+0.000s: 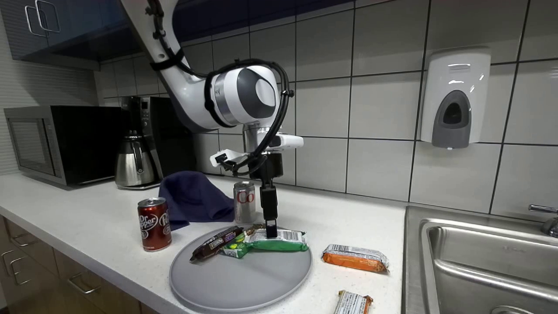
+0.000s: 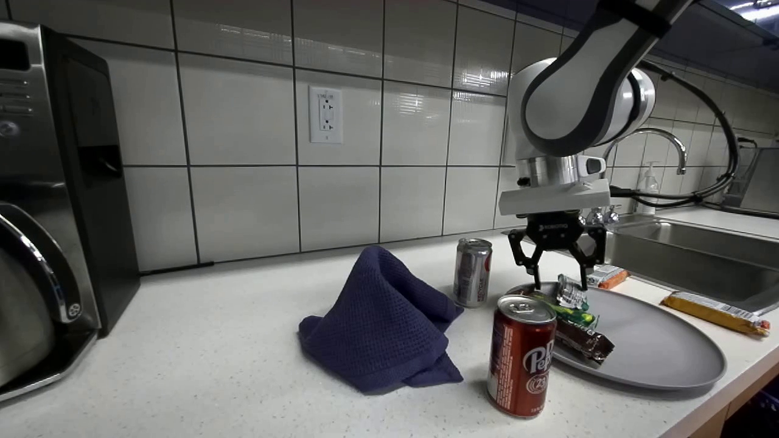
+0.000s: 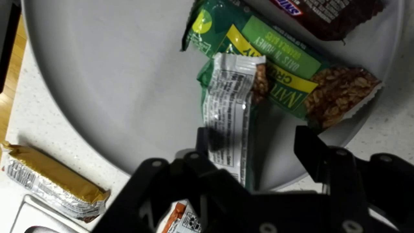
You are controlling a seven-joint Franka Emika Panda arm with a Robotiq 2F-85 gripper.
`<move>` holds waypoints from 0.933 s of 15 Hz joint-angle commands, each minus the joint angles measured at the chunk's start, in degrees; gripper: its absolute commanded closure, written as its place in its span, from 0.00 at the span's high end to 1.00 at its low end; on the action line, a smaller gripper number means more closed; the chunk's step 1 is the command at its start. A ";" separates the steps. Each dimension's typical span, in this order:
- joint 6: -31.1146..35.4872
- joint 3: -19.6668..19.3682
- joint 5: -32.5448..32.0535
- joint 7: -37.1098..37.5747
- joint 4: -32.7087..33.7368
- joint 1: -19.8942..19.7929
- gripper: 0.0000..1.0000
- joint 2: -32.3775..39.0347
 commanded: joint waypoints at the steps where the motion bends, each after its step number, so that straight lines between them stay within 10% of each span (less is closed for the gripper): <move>1: -1.94 0.37 -0.95 1.69 0.27 -0.46 0.99 -1.29; 14: -8.15 -1.39 3.77 10.71 8.64 -4.03 1.00 1.81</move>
